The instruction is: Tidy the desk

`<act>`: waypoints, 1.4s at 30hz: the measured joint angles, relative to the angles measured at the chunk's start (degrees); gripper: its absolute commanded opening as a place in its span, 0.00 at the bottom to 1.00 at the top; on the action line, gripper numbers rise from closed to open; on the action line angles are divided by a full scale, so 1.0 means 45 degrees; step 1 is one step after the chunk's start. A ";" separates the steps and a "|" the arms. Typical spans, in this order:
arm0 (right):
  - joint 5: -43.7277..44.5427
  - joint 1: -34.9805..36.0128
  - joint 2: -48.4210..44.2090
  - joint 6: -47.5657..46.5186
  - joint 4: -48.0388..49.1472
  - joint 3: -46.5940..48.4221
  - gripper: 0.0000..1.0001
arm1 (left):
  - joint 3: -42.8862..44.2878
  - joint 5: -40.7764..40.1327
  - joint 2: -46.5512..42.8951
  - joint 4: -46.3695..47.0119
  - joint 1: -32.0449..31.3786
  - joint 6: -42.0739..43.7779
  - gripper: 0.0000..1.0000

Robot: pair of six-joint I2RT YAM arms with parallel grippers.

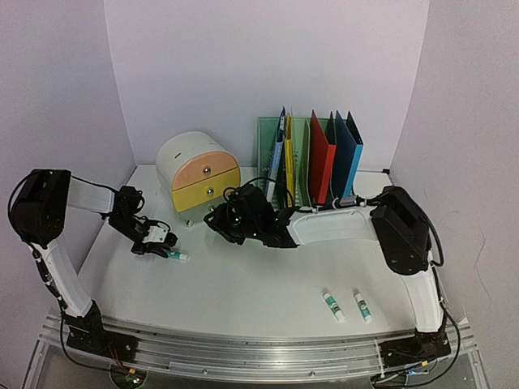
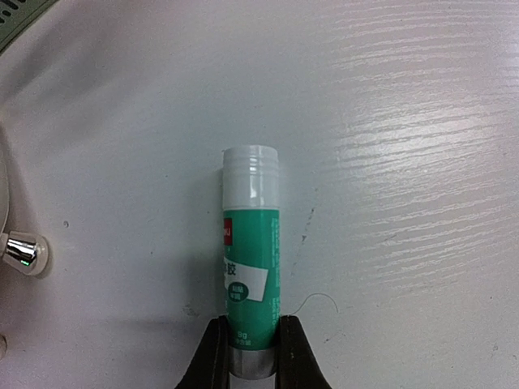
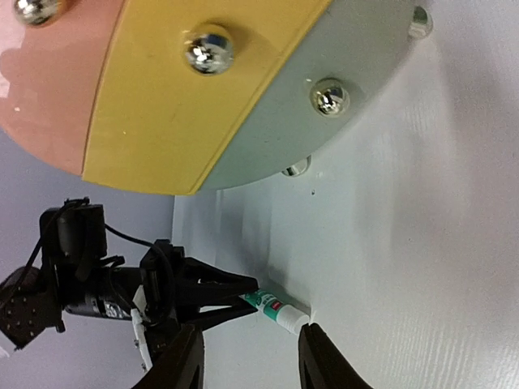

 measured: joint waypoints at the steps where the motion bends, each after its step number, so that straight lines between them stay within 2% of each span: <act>1: 0.0091 0.0000 0.0176 0.0378 0.0360 -0.0020 0.43 | -0.0003 -0.0129 -0.0086 -0.0050 0.0014 -0.0102 0.00; 9: 0.1264 -0.0162 0.1809 0.3297 0.4521 -0.0392 0.47 | -0.0387 -0.1021 -0.0798 -0.0286 0.0021 -0.1022 0.00; 18: 0.1890 -0.0642 0.4142 0.5093 0.6608 0.0496 0.57 | -0.0897 -0.1355 -0.1303 -0.0247 0.0021 -0.1615 0.00; 23: 0.2167 -0.0803 0.5154 0.5618 0.7319 0.1535 0.58 | -0.0918 -0.1391 -0.1319 -0.0251 0.0021 -0.1765 0.00; 36: 0.2470 -0.1009 0.6983 0.6169 0.8421 0.3878 0.50 | -0.0923 -0.1400 -0.1319 -0.0202 0.0021 -0.1794 0.00; 42: 0.2470 -0.1010 0.7173 0.6339 0.8449 0.4213 0.38 | -0.0923 -0.1405 -0.1319 -0.0125 0.0021 -0.1804 0.00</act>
